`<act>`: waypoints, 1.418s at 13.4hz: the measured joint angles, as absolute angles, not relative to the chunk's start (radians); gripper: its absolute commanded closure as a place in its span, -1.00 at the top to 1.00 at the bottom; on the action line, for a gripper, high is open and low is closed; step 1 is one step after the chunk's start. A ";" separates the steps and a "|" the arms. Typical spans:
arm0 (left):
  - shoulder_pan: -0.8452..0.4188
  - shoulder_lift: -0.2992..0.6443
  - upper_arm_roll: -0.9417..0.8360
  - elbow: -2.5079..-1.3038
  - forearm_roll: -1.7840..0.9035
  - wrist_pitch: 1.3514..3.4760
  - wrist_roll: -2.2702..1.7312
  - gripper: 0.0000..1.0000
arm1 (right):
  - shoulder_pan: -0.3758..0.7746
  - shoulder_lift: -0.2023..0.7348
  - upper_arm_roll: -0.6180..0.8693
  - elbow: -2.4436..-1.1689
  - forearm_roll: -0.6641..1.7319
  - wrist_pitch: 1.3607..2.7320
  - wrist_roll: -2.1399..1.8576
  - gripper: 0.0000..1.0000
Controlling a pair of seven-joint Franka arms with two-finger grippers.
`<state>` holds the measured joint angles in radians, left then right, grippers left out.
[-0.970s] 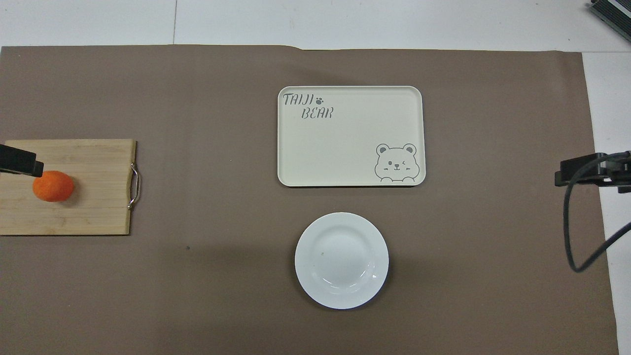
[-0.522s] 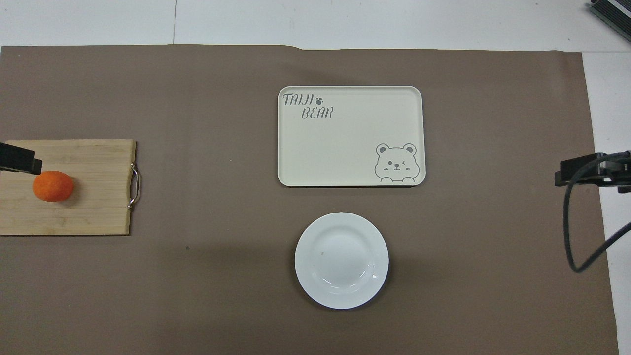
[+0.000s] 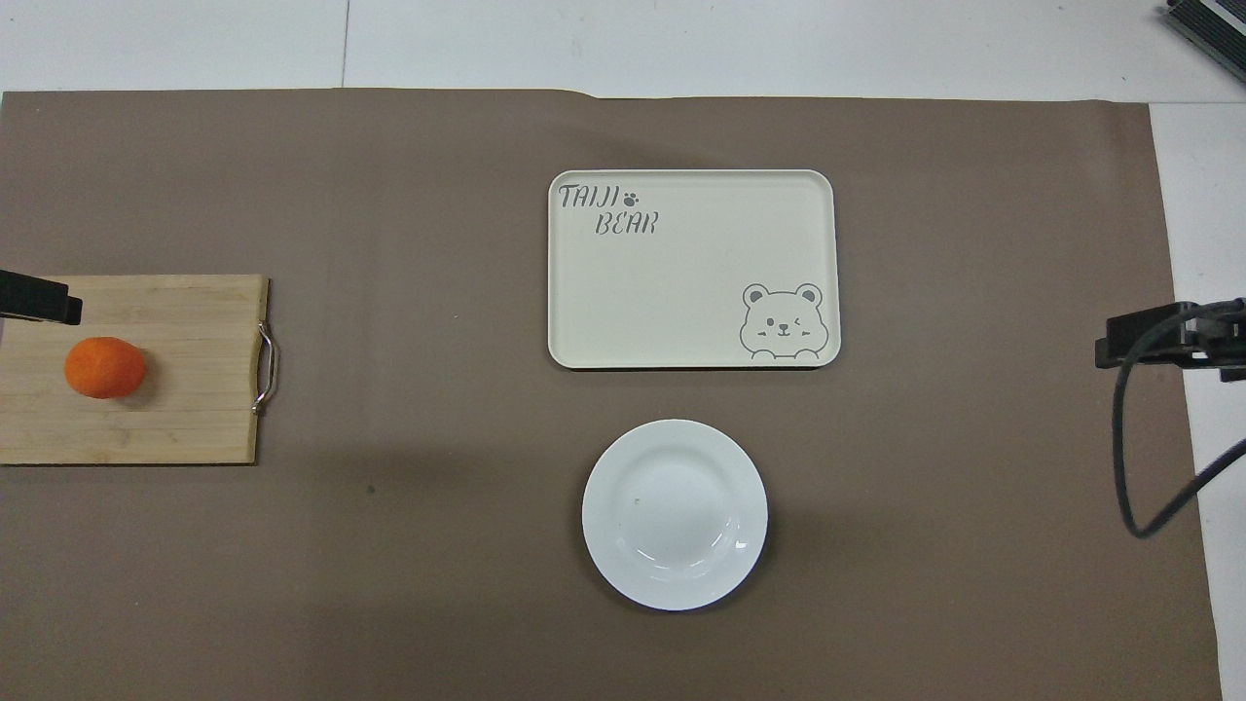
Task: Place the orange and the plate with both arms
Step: 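Lower the left gripper onto the orange and close on it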
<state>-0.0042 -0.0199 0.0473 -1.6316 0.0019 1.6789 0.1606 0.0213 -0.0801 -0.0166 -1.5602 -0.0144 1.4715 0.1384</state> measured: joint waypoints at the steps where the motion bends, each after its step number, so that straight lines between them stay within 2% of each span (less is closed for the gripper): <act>1: 0.001 -0.019 0.048 -1.668 0.002 1.718 0.167 1.00 | 0.021 -0.080 -0.017 -1.560 -0.014 1.472 0.138 1.00; 4: 0.061 -0.015 0.049 -1.780 0.002 1.838 0.231 1.00 | 0.021 -0.080 -0.017 -1.560 -0.014 1.472 0.138 1.00; 9: 0.156 0.021 0.049 -1.870 0.002 1.957 0.327 1.00 | 0.021 -0.080 -0.017 -1.560 -0.014 1.472 0.138 1.00; 19: 0.203 0.264 0.048 -1.927 -0.003 2.216 0.375 1.00 | 0.021 -0.080 -0.017 -1.560 -0.014 1.472 0.138 1.00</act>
<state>0.2033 0.2643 0.0484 -1.9272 -0.0033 2.2164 0.3748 0.0213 -0.0801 -0.0166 -1.5602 -0.0144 1.4715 0.1384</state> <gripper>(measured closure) 0.000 0.000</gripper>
